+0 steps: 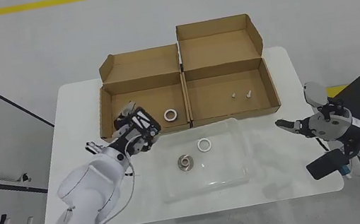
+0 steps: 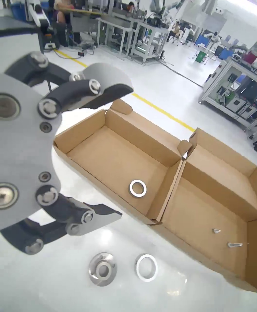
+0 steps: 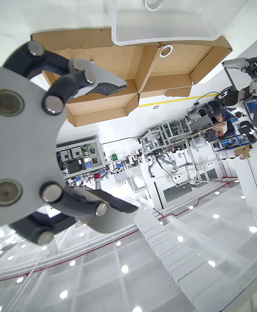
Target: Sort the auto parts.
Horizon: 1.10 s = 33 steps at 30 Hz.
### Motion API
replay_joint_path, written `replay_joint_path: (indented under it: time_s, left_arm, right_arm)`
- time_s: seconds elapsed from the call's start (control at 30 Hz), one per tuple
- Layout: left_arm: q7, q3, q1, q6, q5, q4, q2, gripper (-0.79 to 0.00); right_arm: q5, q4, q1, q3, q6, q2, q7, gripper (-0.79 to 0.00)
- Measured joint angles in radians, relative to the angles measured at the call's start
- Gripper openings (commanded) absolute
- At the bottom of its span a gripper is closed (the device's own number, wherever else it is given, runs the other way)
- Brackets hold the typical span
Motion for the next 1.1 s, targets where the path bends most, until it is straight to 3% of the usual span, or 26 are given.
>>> replay_joint_path:
  time_s: [0.3,0.63,1.1]
  left_arm:
    - [-0.098,0.110,-0.088,-0.140,0.108,0.020,0.000,0.000]
    - [-0.085,0.190,-0.149,-0.273,0.232,0.023,0.004,0.000]
    - [-0.119,0.209,-0.163,-0.286,0.250,0.048,0.001,0.000]
  right_arm:
    - [0.000,0.000,0.000,0.000,0.000,0.000,0.000,0.000]
    - [0.000,0.000,0.000,0.000,0.000,0.000,0.000,0.000]
    - [0.000,0.000,0.000,0.000,0.000,0.000,0.000,0.000]
